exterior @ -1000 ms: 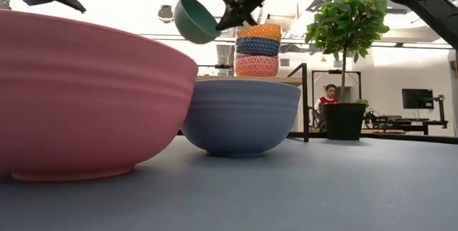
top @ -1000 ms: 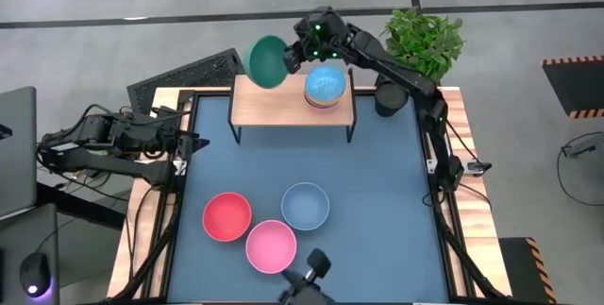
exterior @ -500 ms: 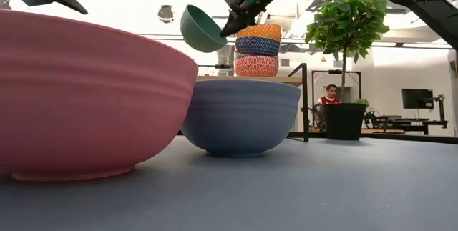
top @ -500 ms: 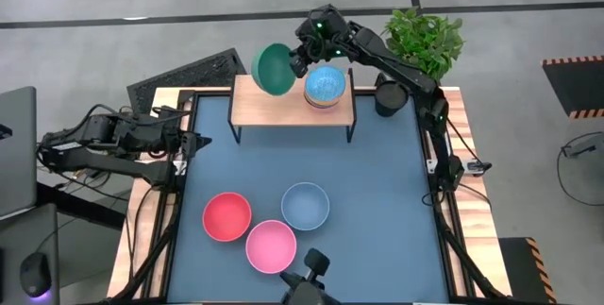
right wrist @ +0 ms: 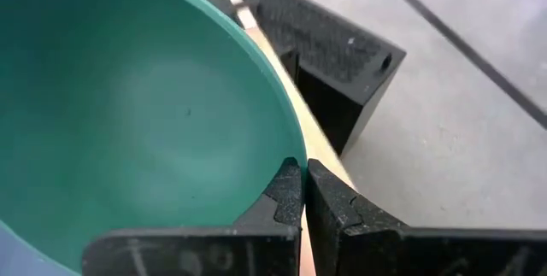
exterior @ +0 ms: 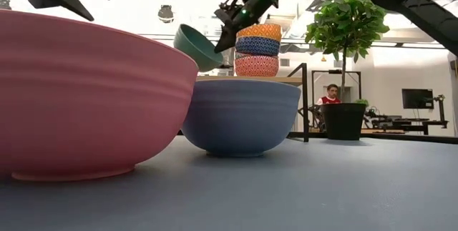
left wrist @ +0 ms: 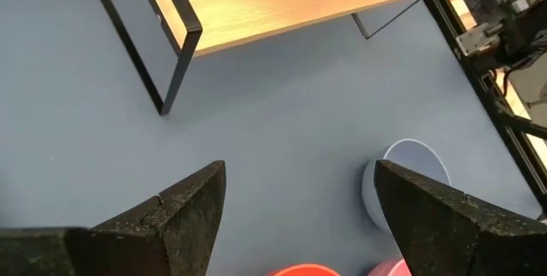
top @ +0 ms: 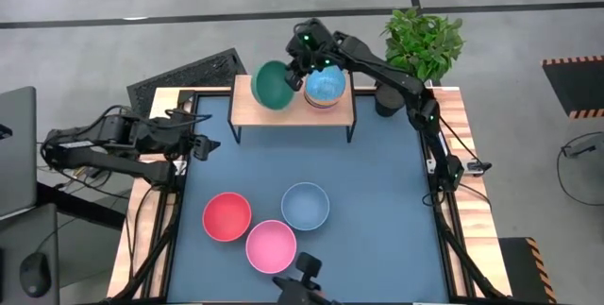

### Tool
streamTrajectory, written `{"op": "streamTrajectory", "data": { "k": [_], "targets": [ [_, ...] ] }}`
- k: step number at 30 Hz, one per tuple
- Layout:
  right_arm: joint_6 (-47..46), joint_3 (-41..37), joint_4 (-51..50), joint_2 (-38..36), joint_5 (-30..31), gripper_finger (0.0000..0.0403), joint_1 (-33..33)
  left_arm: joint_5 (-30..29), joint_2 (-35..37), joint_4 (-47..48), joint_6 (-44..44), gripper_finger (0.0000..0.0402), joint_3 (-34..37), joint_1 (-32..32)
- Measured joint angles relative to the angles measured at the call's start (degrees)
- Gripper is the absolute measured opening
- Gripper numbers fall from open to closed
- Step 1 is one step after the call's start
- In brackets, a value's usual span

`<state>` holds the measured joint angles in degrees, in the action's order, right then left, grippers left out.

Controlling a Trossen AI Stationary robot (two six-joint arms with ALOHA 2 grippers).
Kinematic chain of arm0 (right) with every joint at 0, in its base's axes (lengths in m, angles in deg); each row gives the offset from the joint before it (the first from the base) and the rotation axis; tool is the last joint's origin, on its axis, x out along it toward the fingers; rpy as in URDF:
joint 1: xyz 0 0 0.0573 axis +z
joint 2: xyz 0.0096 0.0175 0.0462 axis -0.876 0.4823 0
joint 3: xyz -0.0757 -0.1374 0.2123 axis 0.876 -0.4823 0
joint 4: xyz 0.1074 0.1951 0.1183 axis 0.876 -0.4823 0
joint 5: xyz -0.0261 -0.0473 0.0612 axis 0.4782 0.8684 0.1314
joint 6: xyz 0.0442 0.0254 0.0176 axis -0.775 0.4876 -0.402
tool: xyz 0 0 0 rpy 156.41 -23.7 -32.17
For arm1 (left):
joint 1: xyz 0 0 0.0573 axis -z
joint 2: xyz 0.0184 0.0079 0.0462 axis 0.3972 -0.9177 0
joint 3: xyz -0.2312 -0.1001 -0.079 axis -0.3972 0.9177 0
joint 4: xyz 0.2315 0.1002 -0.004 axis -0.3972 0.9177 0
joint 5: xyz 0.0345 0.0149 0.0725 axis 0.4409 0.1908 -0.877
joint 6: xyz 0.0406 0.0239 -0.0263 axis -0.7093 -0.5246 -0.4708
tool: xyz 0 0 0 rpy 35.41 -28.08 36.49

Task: Place and stack bowls onto a shelf
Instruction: Put the green bowl on the shelf, then stack the blue bowl on top of the green bowl on the shelf

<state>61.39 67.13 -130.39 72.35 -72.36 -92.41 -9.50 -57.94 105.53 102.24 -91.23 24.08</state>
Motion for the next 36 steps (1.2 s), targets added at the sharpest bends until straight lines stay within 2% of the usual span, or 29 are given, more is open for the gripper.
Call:
{"op": "streamTrajectory", "data": {
  "k": [8,14,22,32,36],
  "targets": [
    [2.92,0.00,-4.35,0.02,0.00,0.0028,0.04,-0.31,-0.36,-0.40,0.56,0.0283,0.00,0.01],
    [2.92,0.00,-3.29,0.02,0.00,0.0067,0.13,-0.37,-0.36,-0.41,1.05,0.0283,0.00,0.01],
    [4.61,0.00,-2.29,0.02,-2.56,0.0097,0.13,-0.37,-0.36,-0.38,1.16,0.0283,0.00,0.01],
    [4.75,0.15,3.83,-2.46,-1.22,0.0180,-0.39,-0.70,-0.36,-0.35,-1.37,0.0283,0.00,0.01],
    [4.23,0.04,3.93,-4.16,-1.11,0.0197,-0.05,-0.80,-0.36,-0.35,-4.00,0.0283,0.00,0.01]
  ]
}}
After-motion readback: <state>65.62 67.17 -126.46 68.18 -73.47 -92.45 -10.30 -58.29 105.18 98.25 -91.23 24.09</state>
